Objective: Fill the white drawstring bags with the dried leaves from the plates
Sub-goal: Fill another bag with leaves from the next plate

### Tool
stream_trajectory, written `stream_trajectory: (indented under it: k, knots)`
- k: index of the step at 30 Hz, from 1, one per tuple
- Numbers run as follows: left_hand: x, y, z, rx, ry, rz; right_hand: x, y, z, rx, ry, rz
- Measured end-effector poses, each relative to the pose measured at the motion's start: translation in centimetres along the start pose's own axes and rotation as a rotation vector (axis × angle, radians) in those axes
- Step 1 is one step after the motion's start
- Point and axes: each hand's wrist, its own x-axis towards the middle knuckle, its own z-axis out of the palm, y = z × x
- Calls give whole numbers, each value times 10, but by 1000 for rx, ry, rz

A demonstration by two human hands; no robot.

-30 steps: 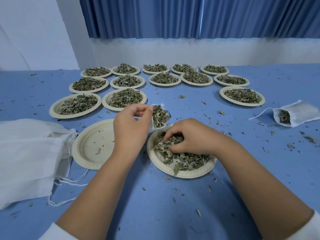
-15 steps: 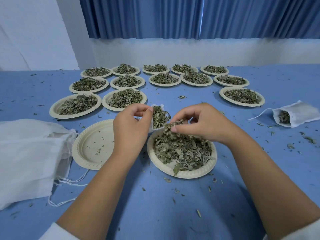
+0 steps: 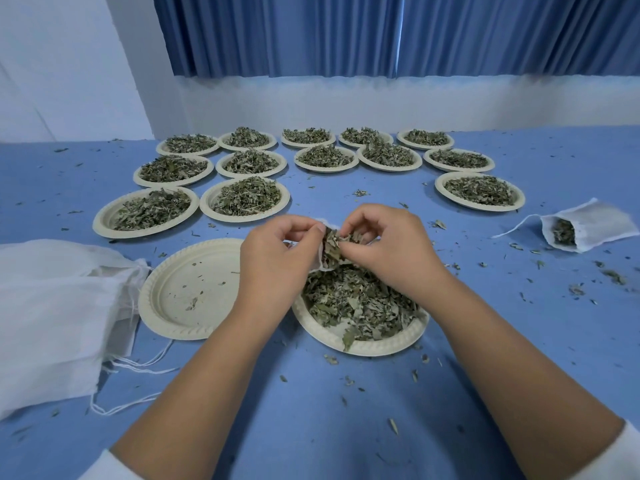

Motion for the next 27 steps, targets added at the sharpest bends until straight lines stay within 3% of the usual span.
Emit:
stream_trajectory:
  k: [3,6,11,18,27]
  knots:
    - [-1,1,1,-3,-26,0,-1,0,4,-77,-23,-19]
    - [-1,2,1,-5,-25,-2,-1,-2,4,-6,-95,43]
    - [2,3,-2,-47,8,-43,-1,-6,0,295,-203,176]
    - [2,5,-2,-106,-25,-96,0,-5,1,627,-144,218]
    - [2,8,-3,-217,-136,-181,1,-3,3,414,-61,283]
